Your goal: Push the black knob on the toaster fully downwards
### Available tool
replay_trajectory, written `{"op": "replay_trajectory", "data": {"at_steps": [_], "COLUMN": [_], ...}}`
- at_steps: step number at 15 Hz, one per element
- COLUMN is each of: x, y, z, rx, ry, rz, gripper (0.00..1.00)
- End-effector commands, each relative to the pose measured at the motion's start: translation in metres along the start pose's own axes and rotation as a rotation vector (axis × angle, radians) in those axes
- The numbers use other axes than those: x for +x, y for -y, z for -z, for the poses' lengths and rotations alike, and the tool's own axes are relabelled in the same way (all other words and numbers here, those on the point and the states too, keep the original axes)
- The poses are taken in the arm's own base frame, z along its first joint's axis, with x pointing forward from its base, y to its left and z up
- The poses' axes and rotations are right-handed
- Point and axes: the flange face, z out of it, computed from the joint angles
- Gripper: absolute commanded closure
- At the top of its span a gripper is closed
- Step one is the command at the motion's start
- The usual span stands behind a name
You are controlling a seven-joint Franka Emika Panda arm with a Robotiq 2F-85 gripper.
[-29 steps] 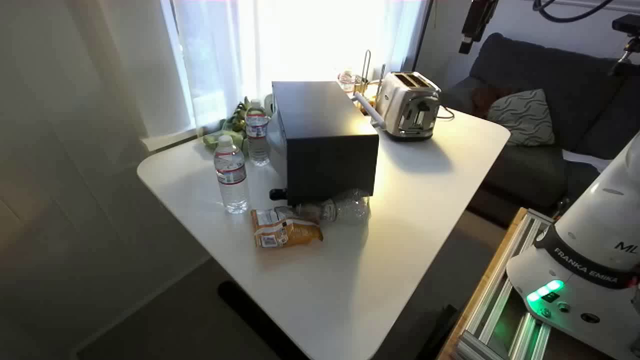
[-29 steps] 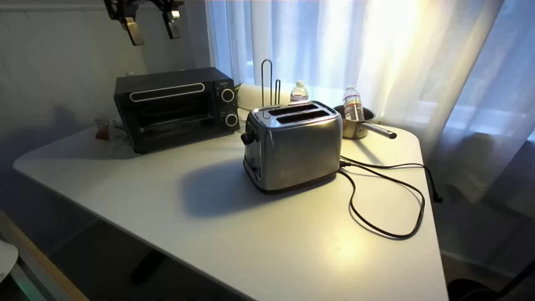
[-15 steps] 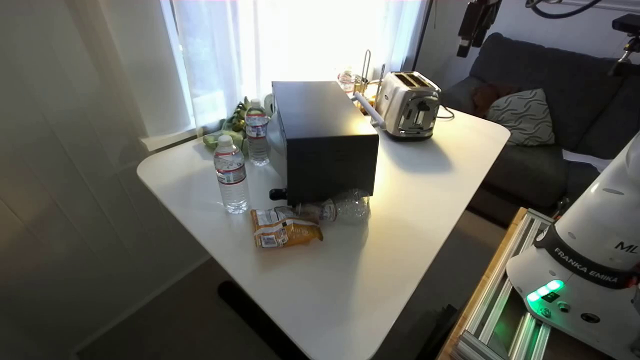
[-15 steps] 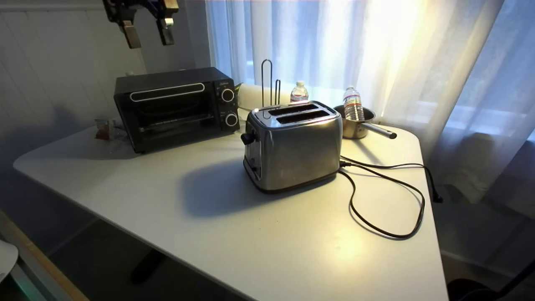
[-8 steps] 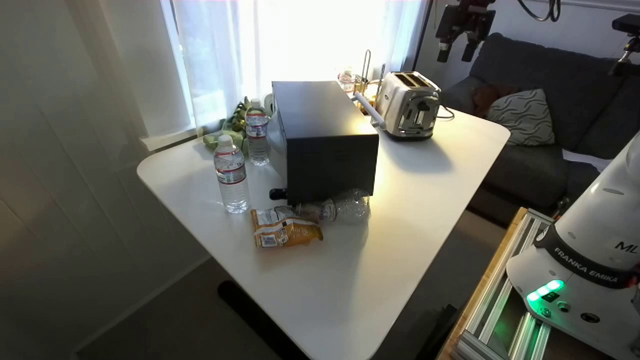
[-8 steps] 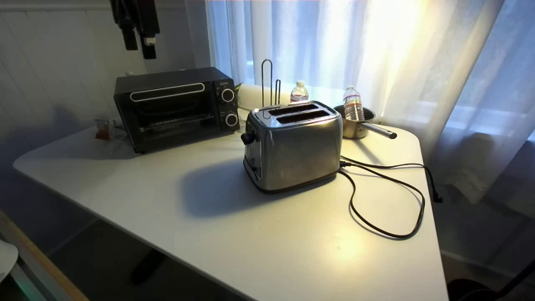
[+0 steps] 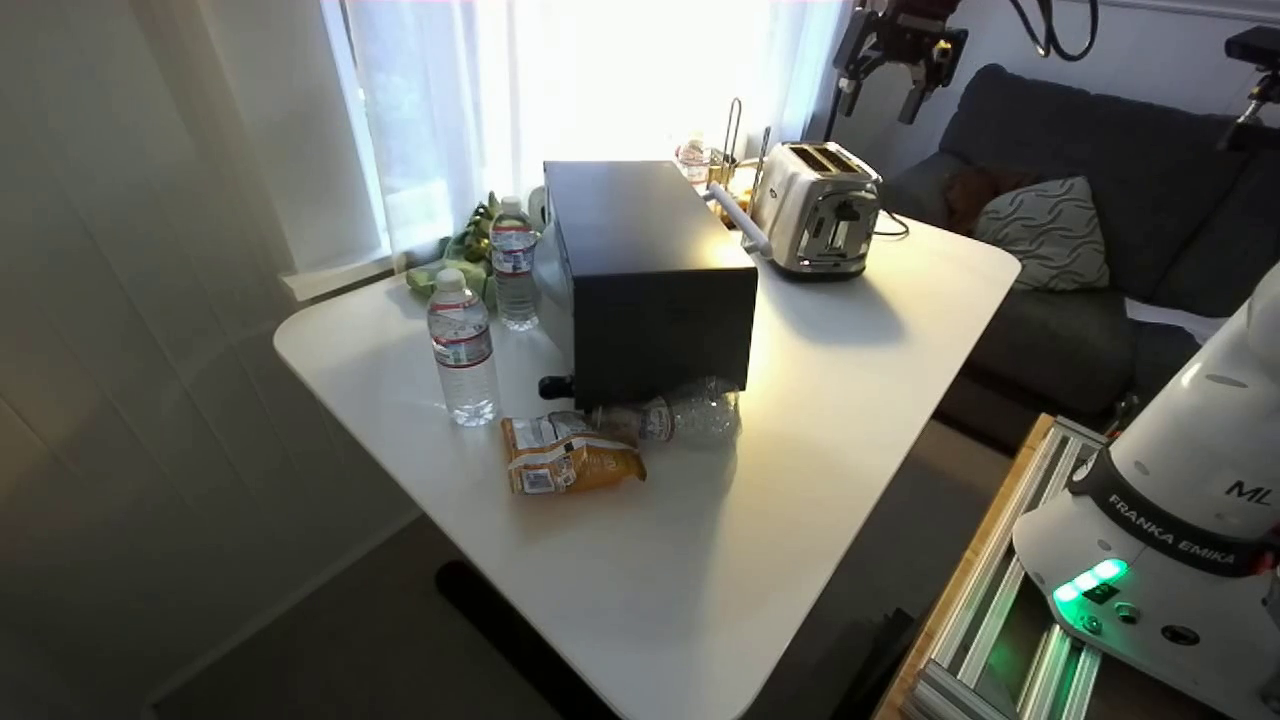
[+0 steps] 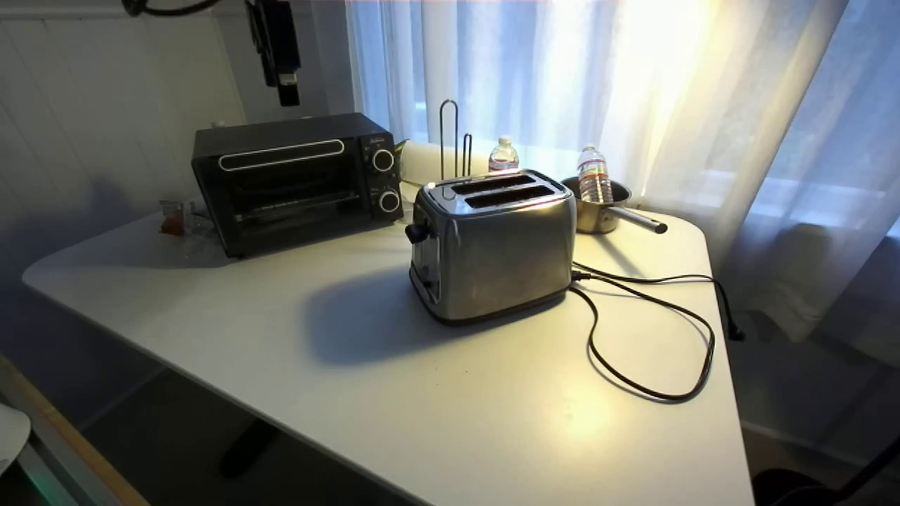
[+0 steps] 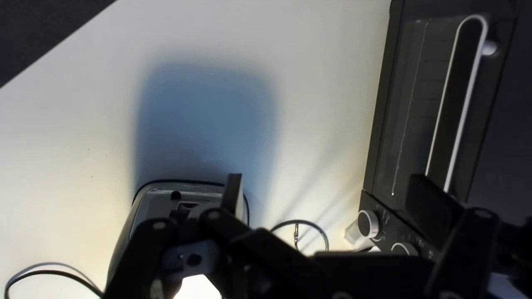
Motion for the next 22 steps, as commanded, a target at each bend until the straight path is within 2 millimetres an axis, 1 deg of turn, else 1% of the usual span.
{"op": "replay_trajectory", "data": {"at_steps": [1,2,4,5,8,9,13,14,15,22], "x": [0.02,0.025,0.035,0.04,0.053,0.057,0.076,0.081,0.084,0.099], "y": [-0.013,-0.016,-0.021,-0.023,-0.03,-0.034,-0.052,-0.055,-0.057,-0.064], "z": [-0.004,-0.007,-0.014,-0.018,-0.036,-0.042,-0.066,-0.072,-0.077,-0.12], "rx": [-0.011,-0.011,-0.015,-0.019,-0.041,-0.049,-0.073,-0.075,-0.078,-0.136], "ry": [-0.042,-0.057,-0.08,-0.094,-0.107,-0.115,-0.135,-0.137,-0.141,-0.155], "rz": [-0.07,-0.075,-0.091,-0.099,-0.106,-0.112,-0.144,-0.151,-0.153,-0.171], "gripper": [0.04,0.26,0.31,0.37,0.61,0.66,0.95,0.99,1.0,1.0]}}
